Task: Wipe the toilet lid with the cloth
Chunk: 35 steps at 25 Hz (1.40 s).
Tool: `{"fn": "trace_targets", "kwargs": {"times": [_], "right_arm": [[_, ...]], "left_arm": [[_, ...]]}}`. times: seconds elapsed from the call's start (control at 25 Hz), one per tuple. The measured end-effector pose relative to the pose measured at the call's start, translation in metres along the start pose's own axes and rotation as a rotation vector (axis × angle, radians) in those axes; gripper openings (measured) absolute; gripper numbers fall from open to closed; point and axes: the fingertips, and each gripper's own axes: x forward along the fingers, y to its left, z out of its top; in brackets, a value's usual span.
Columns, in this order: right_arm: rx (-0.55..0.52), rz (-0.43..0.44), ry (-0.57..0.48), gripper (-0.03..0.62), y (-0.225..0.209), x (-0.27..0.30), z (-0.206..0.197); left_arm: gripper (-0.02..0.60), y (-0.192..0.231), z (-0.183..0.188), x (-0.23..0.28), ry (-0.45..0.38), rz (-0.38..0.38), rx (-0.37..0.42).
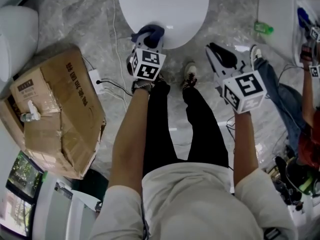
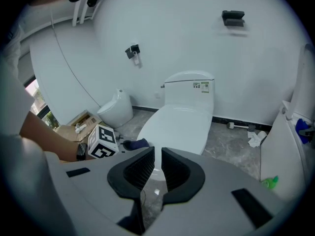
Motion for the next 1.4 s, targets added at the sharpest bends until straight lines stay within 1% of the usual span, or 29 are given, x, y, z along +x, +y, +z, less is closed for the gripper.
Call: {"fn": "trace_targets", "kwargs": {"times": [0.12, 0.2, 0.28, 0.4, 0.48, 0.6, 0.64, 0.76, 0.84, 0.92, 1.04, 1.12, 1.2, 1.32, 1.4], "right_arm": [[0.008, -0.021, -0.006, 0.063, -0.019, -0.024, -0.010], [0.010, -0.024, -0.008, 0.063, -0.032, -0.038, -0.018], [0.022, -0.023, -0.007, 0.063, -0.045, -0.050, -0.029], [0.041, -0.034, -0.001, 0.063, -0.065, -0.068, -0.046], [0.050, -0.053, 0.001, 0.063, -0.075, -0.080, -0.057], [0.065, -0.078, 0.000, 0.063, -0.086, -0.094, -0.071], [0.072, -0.085, 0.000, 0.063, -0.090, -0.097, -0.075], [0.113, -0.104, -0.011, 0.063, -0.099, -0.105, -0.084], [0.137, -0.109, -0.025, 0.063, -0.100, -0.112, -0.087], [0.147, -0.116, -0.030, 0.063, -0.102, -0.121, -0.090], [0.155, -0.140, -0.043, 0.063, -0.104, -0.132, -0.087], [0.156, -0.156, -0.064, 0.063, -0.102, -0.138, -0.078], [0.156, -0.166, -0.089, 0.063, -0.097, -0.148, -0.066], [0.169, -0.171, -0.111, 0.063, -0.083, -0.176, -0.051], [0.184, -0.160, -0.140, 0.063, -0.072, -0.194, -0.035]], "left_arm": [[0.043, -0.027, 0.011, 0.015, -0.010, 0.006, -0.054], [0.043, -0.042, 0.016, 0.025, 0.002, 0.015, -0.105], [0.043, -0.054, 0.022, 0.035, 0.017, 0.023, -0.133], [0.043, -0.075, 0.034, 0.053, 0.019, 0.016, -0.127], [0.043, -0.082, 0.044, 0.058, 0.016, 0.025, -0.124], [0.043, -0.085, 0.052, 0.065, 0.012, 0.034, -0.169], [0.043, -0.087, 0.055, 0.069, 0.010, 0.030, -0.176], [0.043, -0.095, 0.065, 0.082, 0.010, 0.007, -0.158], [0.043, -0.099, 0.070, 0.087, 0.002, -0.005, -0.159], [0.043, -0.111, 0.076, 0.091, -0.009, -0.039, -0.165], [0.043, -0.134, 0.091, 0.096, -0.030, -0.136, -0.165], [0.043, -0.141, 0.104, 0.091, -0.061, -0.175, -0.161], [0.043, -0.144, 0.119, 0.077, -0.097, -0.200, -0.147], [0.043, -0.158, 0.135, 0.044, -0.140, -0.244, -0.124], [0.043, -0.161, 0.145, 0.017, -0.159, -0.270, -0.081]]}}
